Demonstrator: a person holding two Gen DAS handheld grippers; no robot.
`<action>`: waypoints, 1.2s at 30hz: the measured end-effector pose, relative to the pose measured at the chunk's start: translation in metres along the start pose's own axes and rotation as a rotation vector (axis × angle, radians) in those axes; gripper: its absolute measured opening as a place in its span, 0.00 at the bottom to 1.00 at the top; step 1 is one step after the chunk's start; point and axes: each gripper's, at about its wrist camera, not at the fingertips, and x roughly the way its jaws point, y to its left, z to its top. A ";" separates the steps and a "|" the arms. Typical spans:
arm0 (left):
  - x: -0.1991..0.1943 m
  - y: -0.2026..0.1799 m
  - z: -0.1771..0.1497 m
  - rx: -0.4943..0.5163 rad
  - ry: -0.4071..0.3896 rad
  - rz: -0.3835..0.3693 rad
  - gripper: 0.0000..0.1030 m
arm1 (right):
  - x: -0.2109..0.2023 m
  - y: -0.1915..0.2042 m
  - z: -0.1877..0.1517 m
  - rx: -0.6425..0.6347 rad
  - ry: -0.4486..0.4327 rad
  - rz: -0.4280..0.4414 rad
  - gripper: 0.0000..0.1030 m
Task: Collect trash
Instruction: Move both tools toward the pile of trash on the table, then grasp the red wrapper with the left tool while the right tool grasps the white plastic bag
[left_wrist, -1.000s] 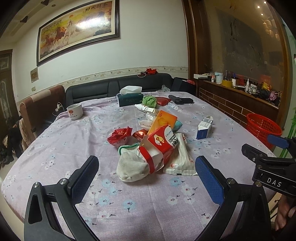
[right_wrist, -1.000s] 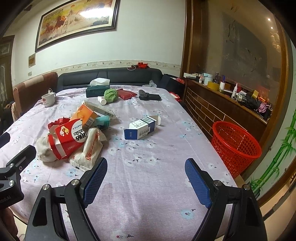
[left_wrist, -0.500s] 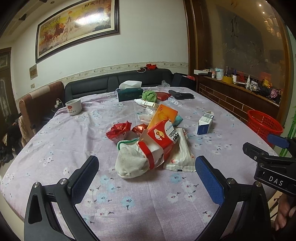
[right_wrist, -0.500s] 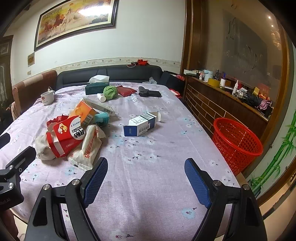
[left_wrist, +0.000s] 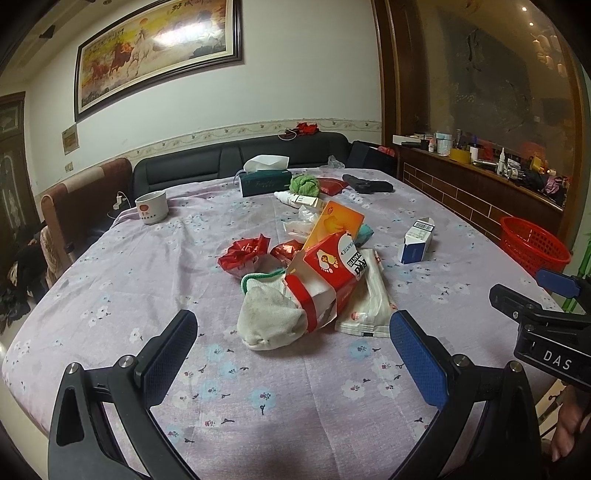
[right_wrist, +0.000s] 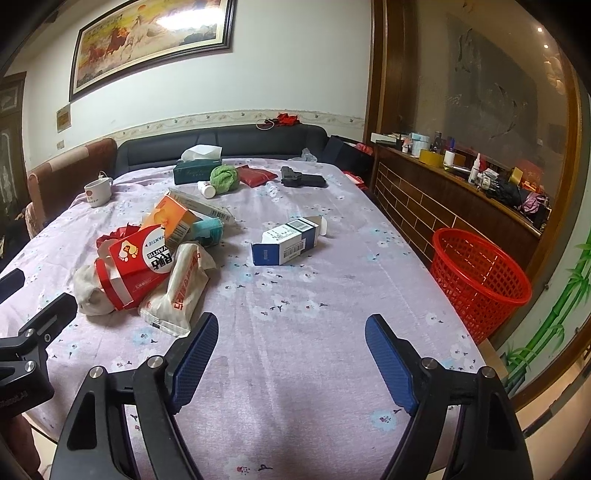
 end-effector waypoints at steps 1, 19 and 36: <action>0.001 0.000 0.000 0.001 0.003 0.001 1.00 | 0.000 0.001 0.000 0.000 0.002 0.003 0.82; 0.023 0.017 0.007 -0.016 0.058 0.001 1.00 | 0.010 0.001 0.006 0.024 0.044 0.073 0.74; 0.092 0.021 0.027 0.068 0.251 -0.177 0.63 | 0.015 0.006 0.018 0.043 0.070 0.162 0.63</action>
